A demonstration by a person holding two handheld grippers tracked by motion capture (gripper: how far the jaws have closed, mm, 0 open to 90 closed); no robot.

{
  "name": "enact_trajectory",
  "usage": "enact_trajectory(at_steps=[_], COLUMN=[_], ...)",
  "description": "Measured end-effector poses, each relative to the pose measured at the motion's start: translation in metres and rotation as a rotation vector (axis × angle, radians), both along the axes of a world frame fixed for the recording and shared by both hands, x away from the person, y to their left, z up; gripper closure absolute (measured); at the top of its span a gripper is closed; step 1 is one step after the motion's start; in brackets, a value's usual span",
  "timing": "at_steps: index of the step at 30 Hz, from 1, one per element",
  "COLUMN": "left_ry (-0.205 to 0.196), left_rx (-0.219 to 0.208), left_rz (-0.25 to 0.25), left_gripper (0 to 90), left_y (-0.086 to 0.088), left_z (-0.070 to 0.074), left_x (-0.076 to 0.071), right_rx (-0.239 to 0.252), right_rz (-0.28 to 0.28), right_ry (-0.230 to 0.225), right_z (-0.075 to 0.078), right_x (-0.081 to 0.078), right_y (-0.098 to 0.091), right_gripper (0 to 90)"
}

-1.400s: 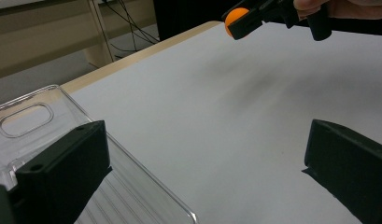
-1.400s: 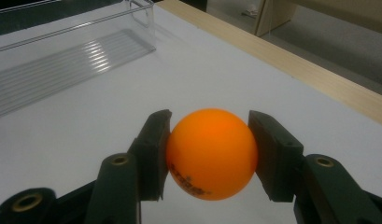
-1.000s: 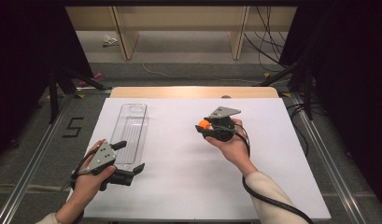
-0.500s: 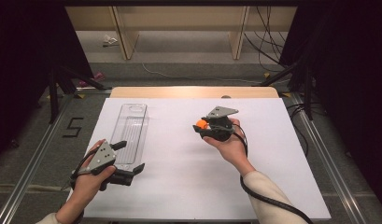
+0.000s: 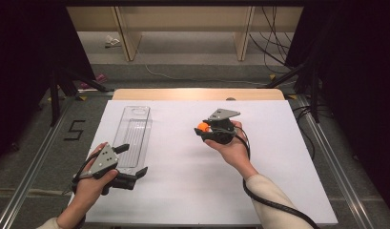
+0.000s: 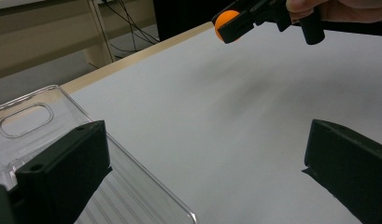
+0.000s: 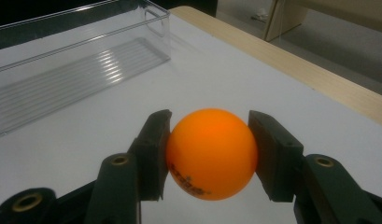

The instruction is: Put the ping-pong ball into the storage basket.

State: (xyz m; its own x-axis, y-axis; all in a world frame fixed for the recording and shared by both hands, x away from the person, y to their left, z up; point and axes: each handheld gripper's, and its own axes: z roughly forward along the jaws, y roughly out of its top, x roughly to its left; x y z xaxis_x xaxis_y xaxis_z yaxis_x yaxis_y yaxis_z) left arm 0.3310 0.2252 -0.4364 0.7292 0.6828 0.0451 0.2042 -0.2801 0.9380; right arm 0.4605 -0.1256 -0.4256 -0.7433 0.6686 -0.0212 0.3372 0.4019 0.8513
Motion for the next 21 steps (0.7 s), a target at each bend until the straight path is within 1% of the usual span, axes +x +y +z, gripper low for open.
enact_trajectory(at_steps=[21], left_ry=[-0.001], left_rx=[-0.001], left_rz=[0.000], left_gripper=[0.0], left_y=[0.0000], left_z=[0.0000], left_x=[0.0000], right_rx=[-0.001], right_rz=[0.018], right_ry=[0.001], right_z=[-0.0003], right_x=[0.0009], right_y=[0.0096], right_gripper=[51.4])
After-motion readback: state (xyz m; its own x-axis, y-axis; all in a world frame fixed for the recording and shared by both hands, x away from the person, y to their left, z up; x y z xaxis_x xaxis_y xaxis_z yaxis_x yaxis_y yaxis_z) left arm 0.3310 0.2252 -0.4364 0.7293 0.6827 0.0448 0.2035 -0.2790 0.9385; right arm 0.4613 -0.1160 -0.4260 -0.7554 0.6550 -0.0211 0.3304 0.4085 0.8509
